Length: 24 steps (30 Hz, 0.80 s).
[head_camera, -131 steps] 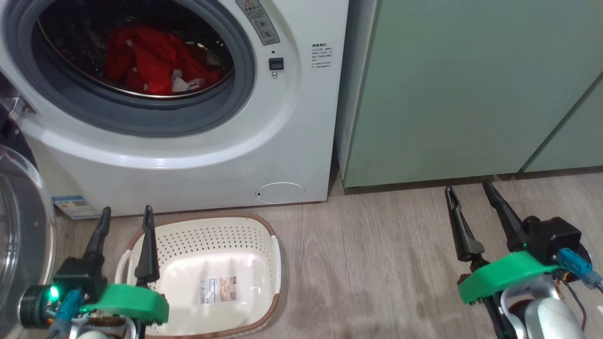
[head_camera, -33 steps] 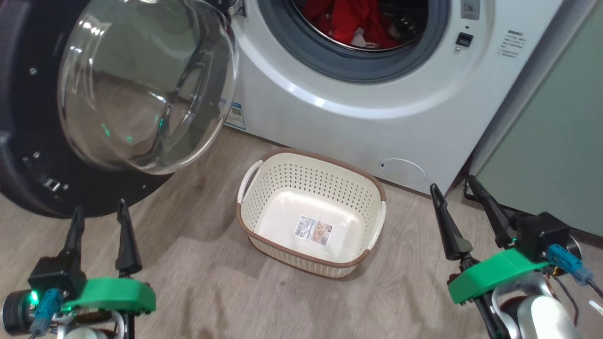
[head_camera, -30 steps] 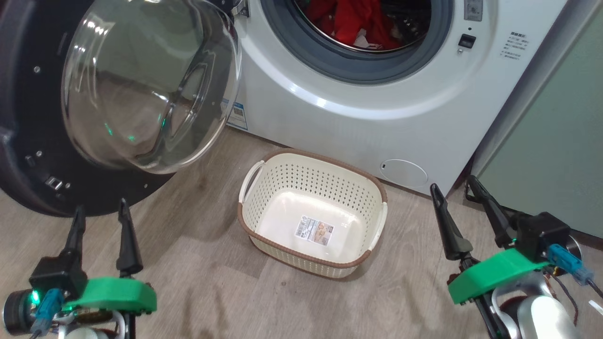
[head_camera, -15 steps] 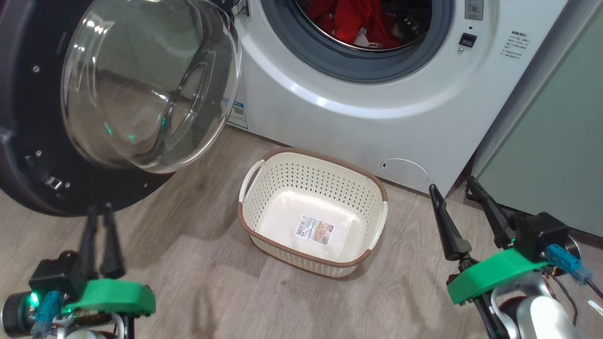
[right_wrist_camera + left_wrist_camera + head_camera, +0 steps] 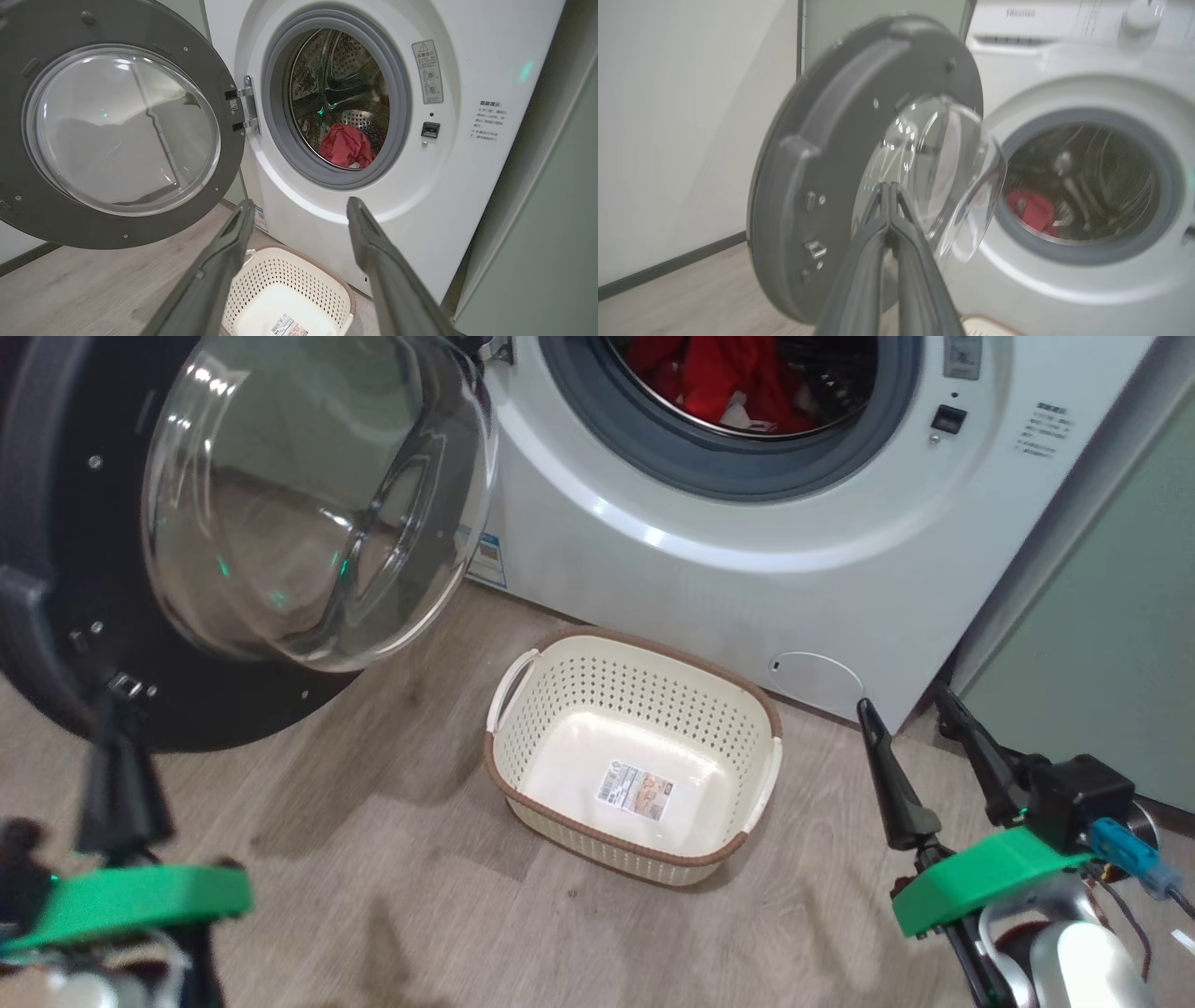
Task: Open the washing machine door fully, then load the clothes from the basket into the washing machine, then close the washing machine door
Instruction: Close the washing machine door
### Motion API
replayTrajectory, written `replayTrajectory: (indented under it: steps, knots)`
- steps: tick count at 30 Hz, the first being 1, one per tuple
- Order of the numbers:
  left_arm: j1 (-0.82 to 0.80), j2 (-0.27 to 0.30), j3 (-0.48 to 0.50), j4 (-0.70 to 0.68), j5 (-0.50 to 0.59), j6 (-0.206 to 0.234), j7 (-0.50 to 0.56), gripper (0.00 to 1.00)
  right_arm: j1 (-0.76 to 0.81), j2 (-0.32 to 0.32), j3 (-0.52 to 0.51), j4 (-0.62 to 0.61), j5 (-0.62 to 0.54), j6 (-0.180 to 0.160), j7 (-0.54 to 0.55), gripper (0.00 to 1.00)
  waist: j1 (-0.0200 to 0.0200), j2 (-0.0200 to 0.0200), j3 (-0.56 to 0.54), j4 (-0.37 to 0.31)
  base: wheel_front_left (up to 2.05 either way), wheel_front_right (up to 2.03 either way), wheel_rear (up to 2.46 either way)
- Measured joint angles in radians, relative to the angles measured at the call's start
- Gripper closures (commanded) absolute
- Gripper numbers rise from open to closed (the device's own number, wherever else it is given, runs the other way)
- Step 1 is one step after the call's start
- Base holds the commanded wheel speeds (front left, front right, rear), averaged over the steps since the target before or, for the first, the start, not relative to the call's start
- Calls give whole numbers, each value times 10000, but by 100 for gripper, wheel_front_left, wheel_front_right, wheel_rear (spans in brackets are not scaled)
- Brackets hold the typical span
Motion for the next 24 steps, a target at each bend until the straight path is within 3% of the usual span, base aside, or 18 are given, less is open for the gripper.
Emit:
replayTrajectory:
  steps: [5,8,10,17,24]
  knots:
    - [-772,-161,1649,-999,-2429,-1076,-2,100,-2,2,-67,-130,-63,0,17,0,0,0,120,143,0,0,0]
    - [-1616,153,2669,-1187,-4351,-1768,232,100,-4,2,-79,-188,-88,0,98,0,0,0,194,207,0,0,0]
    - [-2206,562,3317,-1074,-5465,-1952,656,100,-6,2,-82,-240,-88,0,100,0,0,0,250,224,0,0,0]
    - [-4079,1973,5122,1066,-8746,-2065,2286,100,-19,2,-90,-326,-117,0,100,0,0,0,433,139,0,0,0]
    - [-5329,3154,5929,4704,-10332,-1647,3697,100,-83,2,-69,-355,-176,0,130,0,0,0,621,-69,0,0,0]
